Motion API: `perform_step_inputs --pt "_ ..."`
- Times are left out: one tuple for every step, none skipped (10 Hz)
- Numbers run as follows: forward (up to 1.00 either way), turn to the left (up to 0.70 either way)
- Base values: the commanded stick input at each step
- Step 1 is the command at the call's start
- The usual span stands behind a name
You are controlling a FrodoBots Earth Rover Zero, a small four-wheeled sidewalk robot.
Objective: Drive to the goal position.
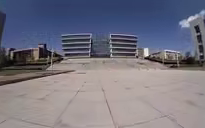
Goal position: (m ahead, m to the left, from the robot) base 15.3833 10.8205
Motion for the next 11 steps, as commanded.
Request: perform_step_inputs --pt "0.7 0.02" --pt "0.7 0.04" --pt "0.7 0.04" --pt "0.7 0.04" --pt "0.7 0.04" --pt "0.7 0.04" --pt "0.7 0.08" --pt "0.7 0.14" --pt "0.7 0.19" --pt "0.7 0.23" --pt "0.7 0.24"
